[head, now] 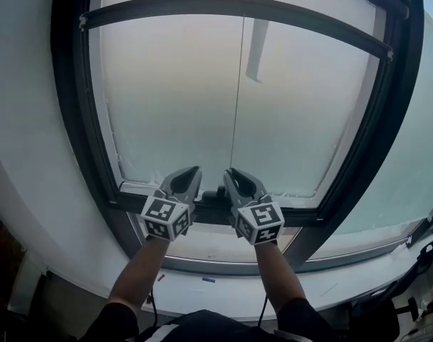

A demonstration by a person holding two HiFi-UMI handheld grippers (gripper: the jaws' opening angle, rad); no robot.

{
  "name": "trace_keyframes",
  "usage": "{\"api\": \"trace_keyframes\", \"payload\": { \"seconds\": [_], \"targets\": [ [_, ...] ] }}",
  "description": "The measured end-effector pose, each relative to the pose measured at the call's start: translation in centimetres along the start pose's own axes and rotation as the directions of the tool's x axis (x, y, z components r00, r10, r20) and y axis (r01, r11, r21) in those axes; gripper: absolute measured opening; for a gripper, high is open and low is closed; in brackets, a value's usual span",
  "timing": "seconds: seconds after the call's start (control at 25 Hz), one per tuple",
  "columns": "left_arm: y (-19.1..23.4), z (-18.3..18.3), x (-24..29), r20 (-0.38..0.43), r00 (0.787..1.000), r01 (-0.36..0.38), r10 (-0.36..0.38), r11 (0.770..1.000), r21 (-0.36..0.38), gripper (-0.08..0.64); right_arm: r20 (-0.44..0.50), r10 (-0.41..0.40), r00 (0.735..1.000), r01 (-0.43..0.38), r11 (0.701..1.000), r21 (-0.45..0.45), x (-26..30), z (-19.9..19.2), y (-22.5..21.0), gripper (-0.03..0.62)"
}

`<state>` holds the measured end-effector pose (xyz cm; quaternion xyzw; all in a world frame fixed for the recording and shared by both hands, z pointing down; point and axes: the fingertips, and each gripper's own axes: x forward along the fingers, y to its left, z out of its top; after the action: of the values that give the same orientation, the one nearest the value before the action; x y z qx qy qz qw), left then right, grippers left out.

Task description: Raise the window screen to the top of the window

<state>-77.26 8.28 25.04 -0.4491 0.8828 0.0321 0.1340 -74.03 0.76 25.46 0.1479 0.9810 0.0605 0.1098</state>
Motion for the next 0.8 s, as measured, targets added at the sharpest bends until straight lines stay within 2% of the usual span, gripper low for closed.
{"api": "trace_keyframes", "payload": {
  "seconds": [0.2, 0.48, 0.8],
  "targets": [
    [-0.6, 0.7, 0.2, 0.022, 1.000, -0.002, 0.002, 0.999, 0.039, 0.008, 0.012, -0.010, 1.000, 0.011, 0.998, -0.057, 1.4, 1.6, 0.1, 0.048],
    [0.5, 2.0, 0.3, 0.050, 0.997, -0.067, 0.066, 0.998, 0.017, 0.008, 0.117, -0.025, 0.993, 0.037, 0.993, -0.109, 2.1, 7.2, 0.0, 0.048],
    [0.0, 2.2, 0.2, 0.044, 0.998, -0.055, 0.053, 0.998, 0.043, 0.008, 0.173, -0.055, 0.983, 0.078, 0.989, -0.126, 2.4, 11.2, -1.3, 0.048]
  ]
}}
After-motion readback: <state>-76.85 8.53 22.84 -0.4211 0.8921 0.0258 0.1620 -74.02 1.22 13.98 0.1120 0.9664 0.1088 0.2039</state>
